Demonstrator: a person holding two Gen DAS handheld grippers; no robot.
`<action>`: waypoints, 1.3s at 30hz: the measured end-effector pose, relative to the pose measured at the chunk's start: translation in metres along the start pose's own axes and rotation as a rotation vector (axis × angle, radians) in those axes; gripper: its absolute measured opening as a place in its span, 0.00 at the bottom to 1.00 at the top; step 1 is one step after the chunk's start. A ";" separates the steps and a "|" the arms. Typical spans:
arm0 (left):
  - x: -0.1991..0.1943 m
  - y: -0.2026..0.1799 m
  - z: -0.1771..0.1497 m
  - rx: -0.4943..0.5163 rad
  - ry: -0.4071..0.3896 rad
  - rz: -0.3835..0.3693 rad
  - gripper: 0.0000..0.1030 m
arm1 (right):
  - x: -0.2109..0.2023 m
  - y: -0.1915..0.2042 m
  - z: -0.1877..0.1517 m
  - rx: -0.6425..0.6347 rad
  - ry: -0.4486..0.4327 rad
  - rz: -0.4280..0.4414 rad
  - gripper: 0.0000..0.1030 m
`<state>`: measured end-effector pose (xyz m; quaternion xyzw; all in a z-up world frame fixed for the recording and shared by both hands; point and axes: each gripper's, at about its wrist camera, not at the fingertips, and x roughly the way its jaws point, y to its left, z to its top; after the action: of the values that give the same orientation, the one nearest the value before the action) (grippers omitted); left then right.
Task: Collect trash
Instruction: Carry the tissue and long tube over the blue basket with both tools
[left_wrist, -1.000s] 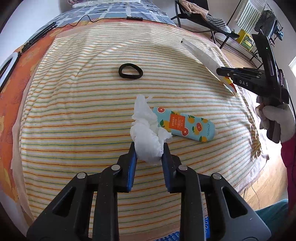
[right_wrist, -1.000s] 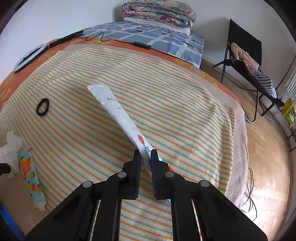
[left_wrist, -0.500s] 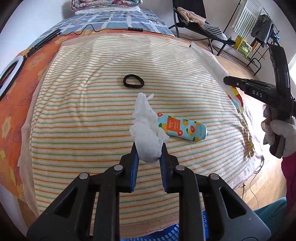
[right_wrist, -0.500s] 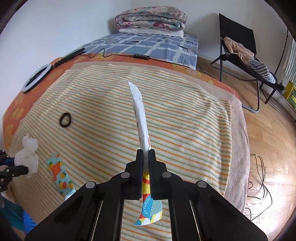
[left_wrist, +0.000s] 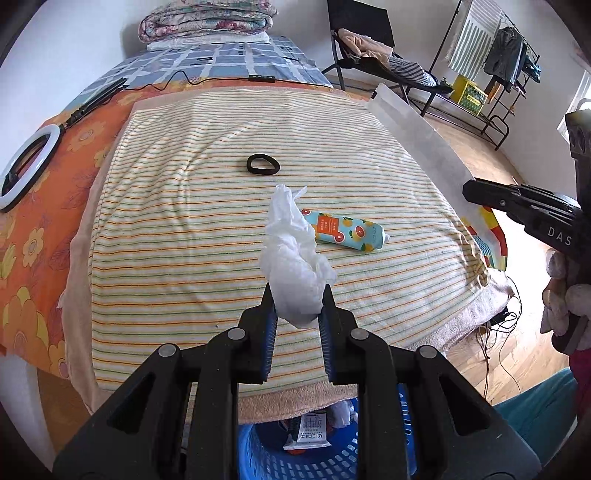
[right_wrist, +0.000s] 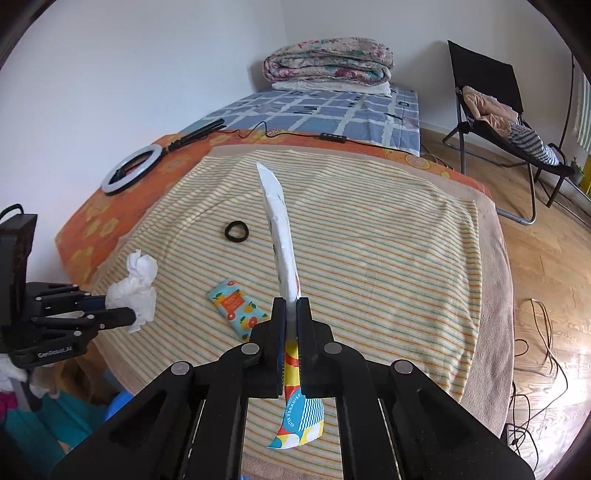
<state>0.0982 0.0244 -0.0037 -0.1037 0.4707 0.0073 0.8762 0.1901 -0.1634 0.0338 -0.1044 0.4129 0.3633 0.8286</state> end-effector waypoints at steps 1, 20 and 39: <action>-0.004 -0.002 -0.004 0.015 -0.006 0.004 0.19 | -0.004 0.005 -0.004 -0.003 -0.001 0.007 0.04; -0.039 -0.029 -0.091 0.122 0.008 0.017 0.19 | -0.045 0.087 -0.101 -0.015 0.073 0.150 0.04; -0.014 -0.039 -0.159 0.139 0.144 -0.002 0.19 | -0.028 0.116 -0.172 -0.021 0.214 0.190 0.04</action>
<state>-0.0367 -0.0425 -0.0702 -0.0432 0.5318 -0.0337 0.8451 -0.0057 -0.1766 -0.0400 -0.1116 0.5031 0.4314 0.7405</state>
